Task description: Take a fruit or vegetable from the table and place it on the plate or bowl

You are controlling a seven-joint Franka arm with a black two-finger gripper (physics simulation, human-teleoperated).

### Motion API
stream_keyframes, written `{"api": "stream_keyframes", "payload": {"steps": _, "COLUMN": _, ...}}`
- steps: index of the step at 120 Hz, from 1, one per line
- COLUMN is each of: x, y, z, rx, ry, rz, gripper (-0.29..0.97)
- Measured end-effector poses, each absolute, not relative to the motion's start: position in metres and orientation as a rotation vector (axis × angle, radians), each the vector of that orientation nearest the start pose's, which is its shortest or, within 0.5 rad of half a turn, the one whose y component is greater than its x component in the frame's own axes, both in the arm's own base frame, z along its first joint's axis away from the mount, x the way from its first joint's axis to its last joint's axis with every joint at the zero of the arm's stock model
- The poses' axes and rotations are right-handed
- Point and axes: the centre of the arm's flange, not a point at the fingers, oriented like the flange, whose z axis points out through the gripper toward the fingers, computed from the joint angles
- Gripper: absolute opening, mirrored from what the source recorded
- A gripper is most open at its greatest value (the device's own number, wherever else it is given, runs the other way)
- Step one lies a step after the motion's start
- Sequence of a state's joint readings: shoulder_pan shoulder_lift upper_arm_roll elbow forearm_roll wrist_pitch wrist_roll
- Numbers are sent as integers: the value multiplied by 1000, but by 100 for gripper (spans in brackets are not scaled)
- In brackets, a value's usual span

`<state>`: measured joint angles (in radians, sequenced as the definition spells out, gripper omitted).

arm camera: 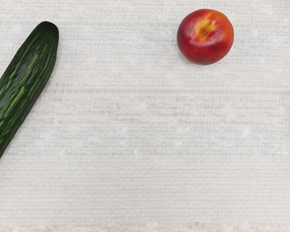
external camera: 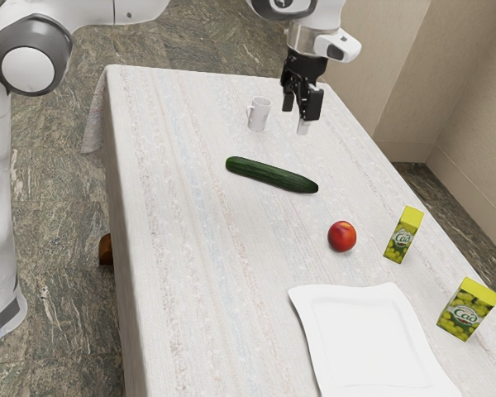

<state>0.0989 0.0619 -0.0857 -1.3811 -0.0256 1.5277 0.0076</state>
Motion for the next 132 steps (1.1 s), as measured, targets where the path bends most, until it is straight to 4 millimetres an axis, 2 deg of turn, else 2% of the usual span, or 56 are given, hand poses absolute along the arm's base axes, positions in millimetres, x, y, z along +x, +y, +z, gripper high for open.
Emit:
{"api": "stream_keyframes", "payload": {"steps": 31, "x": 570, "y": 4, "z": 674, "rx": -3170, "ry": 2, "rz": -131, "gripper": 68}}
{"api": "stream_keyframes", "payload": {"steps": 37, "x": 571, "y": -4, "z": 684, "rx": -3168, "ry": 25, "rz": -167, "gripper": 68}}
{"api": "stream_keyframes", "payload": {"steps": 42, "x": 570, "y": -25, "z": 694, "rx": -3166, "ry": 86, "rz": -204, "gripper": 68}}
{"api": "stream_keyframes", "payload": {"steps": 47, "x": 568, "y": -60, "z": 697, "rx": -3164, "ry": 182, "rz": -215, "gripper": 68}}
{"api": "stream_keyframes", "payload": {"steps": 55, "x": 569, "y": -123, "z": 684, "rx": -3155, "ry": 356, "rz": -189, "gripper": 68}}
{"api": "stream_keyframes", "payload": {"steps": 60, "x": 566, "y": -156, "z": 679, "rx": -3132, "ry": 444, "rz": -185, "gripper": 68}}
{"api": "stream_keyframes", "payload": {"steps": 64, "x": 563, "y": -172, "z": 677, "rx": -3116, "ry": 487, "rz": -187, "gripper": 68}}
{"api": "stream_keyframes", "payload": {"steps": 69, "x": 566, "y": -179, "z": 669, "rx": -3104, "ry": 505, "rz": -174, "gripper": 68}}
{"api": "stream_keyframes", "payload": {"steps": 79, "x": 576, "y": -174, "z": 659, "rx": -3098, "ry": 487, "rz": -166, "gripper": 68}}
{"api": "stream_keyframes", "payload": {"steps": 91, "x": 580, "y": -165, "z": 660, "rx": -3094, "ry": 460, "rz": -188, "gripper": 68}}
{"api": "stream_keyframes", "payload": {"steps": 96, "x": 586, "y": -142, "z": 662, "rx": -3094, "ry": 394, "rz": -194, "gripper": 68}}
{"api": "stream_keyframes", "payload": {"steps": 106, "x": 598, "y": -77, "z": 665, "rx": -3091, "ry": 212, "rz": -204, "gripper": 68}}
{"api": "stream_keyframes", "payload": {"steps": 118, "x": 627, "y": -32, "z": 657, "rx": -3083, "ry": 76, "rz": -219, "gripper": 68}}
{"api": "stream_keyframes", "payload": {"steps": 122, "x": 636, "y": -28, "z": 656, "rx": -3081, "ry": 60, "rz": -237, "gripper": 68}}
{"api": "stream_keyframes", "payload": {"steps": 132, "x": 664, "y": -40, "z": 650, "rx": -3082, "ry": 75, "rz": -297, "gripper": 68}}
